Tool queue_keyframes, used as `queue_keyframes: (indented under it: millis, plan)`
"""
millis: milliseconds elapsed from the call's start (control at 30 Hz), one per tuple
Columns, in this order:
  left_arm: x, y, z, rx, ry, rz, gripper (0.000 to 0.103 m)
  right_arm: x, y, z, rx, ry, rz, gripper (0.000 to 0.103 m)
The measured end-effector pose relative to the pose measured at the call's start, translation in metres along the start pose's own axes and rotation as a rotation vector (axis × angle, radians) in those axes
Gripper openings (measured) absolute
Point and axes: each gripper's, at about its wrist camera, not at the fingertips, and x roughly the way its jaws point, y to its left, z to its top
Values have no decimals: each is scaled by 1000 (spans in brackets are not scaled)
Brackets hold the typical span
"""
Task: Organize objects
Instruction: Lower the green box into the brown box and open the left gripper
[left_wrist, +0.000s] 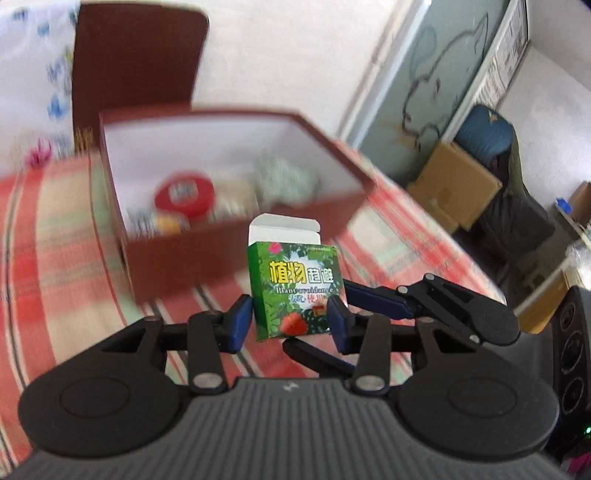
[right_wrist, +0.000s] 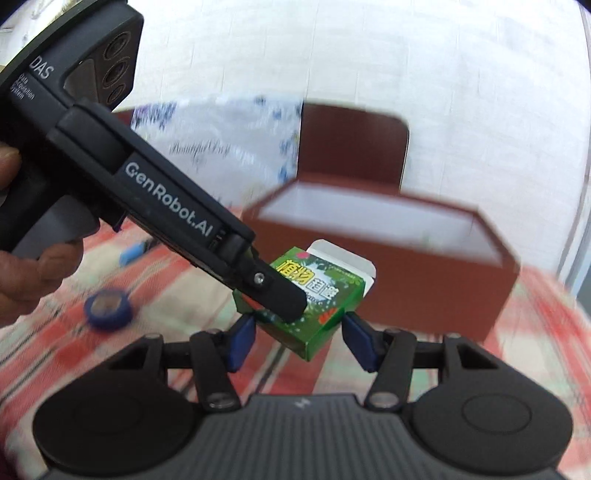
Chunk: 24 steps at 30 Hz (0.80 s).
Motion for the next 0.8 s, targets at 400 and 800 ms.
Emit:
queue_keyframes:
  millis: [400, 800]
  plan:
    - [55, 38, 62, -69, -89, 75, 49, 87, -37, 49, 54, -41, 5, 72]
    - [10, 25, 28, -7, -127, 144, 51, 40, -2, 25, 136, -78, -37, 71]
